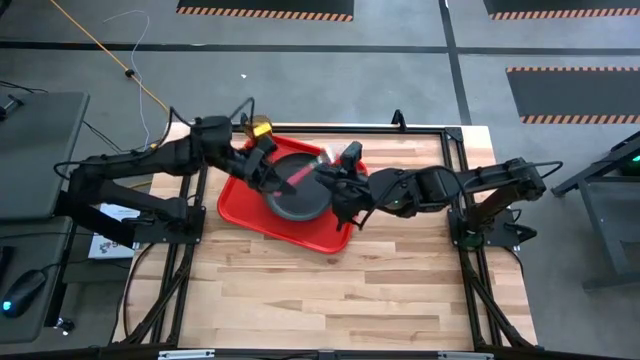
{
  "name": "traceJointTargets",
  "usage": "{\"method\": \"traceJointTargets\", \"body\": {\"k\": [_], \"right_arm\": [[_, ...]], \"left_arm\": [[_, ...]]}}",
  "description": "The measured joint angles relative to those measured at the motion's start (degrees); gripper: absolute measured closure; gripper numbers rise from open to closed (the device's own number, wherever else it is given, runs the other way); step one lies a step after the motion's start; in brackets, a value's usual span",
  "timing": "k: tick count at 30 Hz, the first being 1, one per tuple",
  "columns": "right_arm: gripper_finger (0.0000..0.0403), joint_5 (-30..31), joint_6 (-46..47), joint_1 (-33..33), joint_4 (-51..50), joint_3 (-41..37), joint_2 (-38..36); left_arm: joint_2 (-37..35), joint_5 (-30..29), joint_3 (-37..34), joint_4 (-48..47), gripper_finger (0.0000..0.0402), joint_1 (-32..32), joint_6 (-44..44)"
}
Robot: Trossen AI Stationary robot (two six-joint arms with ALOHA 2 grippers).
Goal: Pick and place plate/cup/fork/spoon on tray
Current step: Put the pink fork on the red serving tray
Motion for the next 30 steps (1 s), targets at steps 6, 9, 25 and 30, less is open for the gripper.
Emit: {"method": "traceJointTargets", "body": {"k": [6,9,25,30], "right_arm": [[0.0237,0.27,1.44,0.26,0.37,-0.14,-0.42],[0.0218,0.26,5.09,0.33,0.20,-0.13,-0.95],[0.0212,-18.99,53.34,-12.76,-24.68,-1.09,-10.37],[0.0212,-24.81,57.82,-15.84,-20.04,-9.28,-12.51]], "left_arm": [[-2.42,-0.70,0.09,-1.50,0.0385,4.67,2.72],[-4.31,-2.32,0.09,-4.09,0.0385,7.12,5.72],[-18.89,-30.83,-0.47,-14.68,0.0385,10.94,35.26],[-23.65,-35.73,-7.31,-10.69,0.0385,8.50,36.15]]}}
